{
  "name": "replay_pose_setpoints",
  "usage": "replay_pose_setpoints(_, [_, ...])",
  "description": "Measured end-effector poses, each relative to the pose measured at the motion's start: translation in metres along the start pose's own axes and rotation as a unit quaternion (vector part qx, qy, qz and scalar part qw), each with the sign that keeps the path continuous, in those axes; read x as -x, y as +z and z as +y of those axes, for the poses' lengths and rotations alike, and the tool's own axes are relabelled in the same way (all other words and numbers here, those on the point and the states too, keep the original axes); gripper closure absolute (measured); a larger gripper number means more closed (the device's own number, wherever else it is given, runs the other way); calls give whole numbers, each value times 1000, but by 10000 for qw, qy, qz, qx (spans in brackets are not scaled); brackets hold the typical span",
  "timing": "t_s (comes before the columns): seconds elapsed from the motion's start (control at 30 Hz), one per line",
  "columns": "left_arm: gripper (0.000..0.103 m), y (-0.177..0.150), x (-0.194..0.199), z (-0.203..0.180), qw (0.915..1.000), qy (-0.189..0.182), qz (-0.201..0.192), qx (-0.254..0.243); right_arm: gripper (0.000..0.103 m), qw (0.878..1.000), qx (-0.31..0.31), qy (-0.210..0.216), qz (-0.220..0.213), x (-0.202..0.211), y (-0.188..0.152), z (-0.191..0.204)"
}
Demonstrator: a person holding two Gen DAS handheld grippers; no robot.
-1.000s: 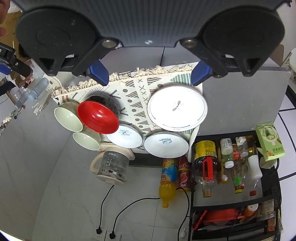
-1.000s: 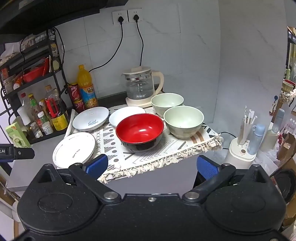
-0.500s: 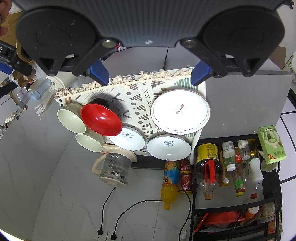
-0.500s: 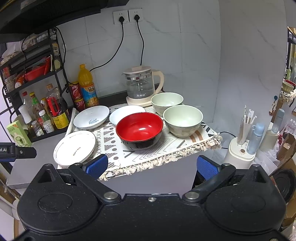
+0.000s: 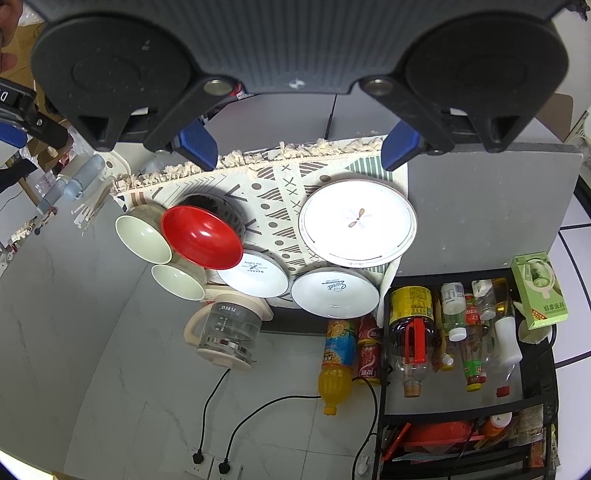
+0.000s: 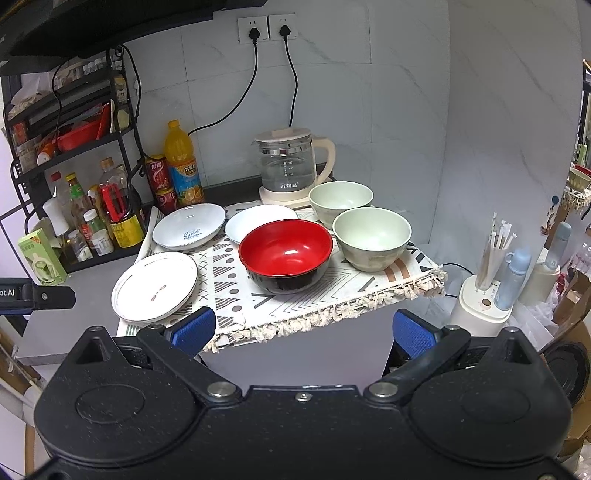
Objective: Organize plates and bowls
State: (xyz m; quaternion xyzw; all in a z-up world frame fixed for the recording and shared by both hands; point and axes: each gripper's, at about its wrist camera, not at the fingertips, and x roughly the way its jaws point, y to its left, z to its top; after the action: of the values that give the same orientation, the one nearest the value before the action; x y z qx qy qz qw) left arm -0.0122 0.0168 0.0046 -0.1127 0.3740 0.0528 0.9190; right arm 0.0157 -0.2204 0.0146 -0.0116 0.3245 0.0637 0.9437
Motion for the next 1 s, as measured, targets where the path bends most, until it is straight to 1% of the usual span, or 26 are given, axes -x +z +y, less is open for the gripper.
replay_pose_setpoints(0.5, [9,-1,0,-1,10000,-12,18,-37,0,9999,-105,-43,69,2,-1,-1])
replay_pose_setpoints(0.63, [9,1,0,-2,10000,-1,7,-51,0,9999,-65,-113,89,1,0,-3])
replay_pose_setpoints(0.77, [9,3,-3,-5,10000,15,16,-36,0,9999,-93,-85,76,0,0,-6])
replay_pose_setpoints(1.0, [9,3,-5,-7,10000,74,57,-35,0,9997,-144,-43,193,-7,0,-11])
